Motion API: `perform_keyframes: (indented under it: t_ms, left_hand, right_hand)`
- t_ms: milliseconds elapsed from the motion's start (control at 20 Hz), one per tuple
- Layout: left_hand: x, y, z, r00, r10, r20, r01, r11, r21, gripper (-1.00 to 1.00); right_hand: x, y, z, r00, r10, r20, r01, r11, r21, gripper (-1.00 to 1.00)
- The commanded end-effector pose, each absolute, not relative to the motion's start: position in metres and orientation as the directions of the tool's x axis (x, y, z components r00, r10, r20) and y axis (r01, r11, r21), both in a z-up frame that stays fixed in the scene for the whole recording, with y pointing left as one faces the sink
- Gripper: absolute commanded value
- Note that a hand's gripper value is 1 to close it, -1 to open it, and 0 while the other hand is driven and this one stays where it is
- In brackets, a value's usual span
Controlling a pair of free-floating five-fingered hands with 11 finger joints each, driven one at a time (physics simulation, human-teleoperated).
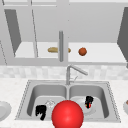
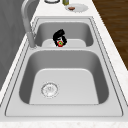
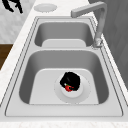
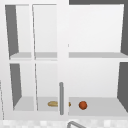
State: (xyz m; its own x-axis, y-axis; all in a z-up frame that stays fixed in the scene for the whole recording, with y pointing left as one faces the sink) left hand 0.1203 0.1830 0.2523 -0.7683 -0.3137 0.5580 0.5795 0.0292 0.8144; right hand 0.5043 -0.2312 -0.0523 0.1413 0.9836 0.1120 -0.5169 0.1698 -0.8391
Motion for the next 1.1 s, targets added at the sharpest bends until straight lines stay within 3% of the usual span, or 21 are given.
perform_keyframes:
  t_ms: [0, 1050]
  left_hand:
    - [0.12, 0.183, 0.252, -0.768, -0.314, 0.558, 0.58, 0.029, 0.814, 0.0]
    - [0.12, 0.183, 0.252, -0.768, -0.314, 0.558, 0.58, 0.029, 0.814, 0.0]
  right_hand:
    - [0.504, -0.236, -0.021, 0.164, 0.981, 0.101, -0.484, 0.17, -0.858, 1.0]
    - [0.467, -0.278, 0.149, 0.147, 0.987, 0.063, -0.494, 0.128, -0.86, 1.0]
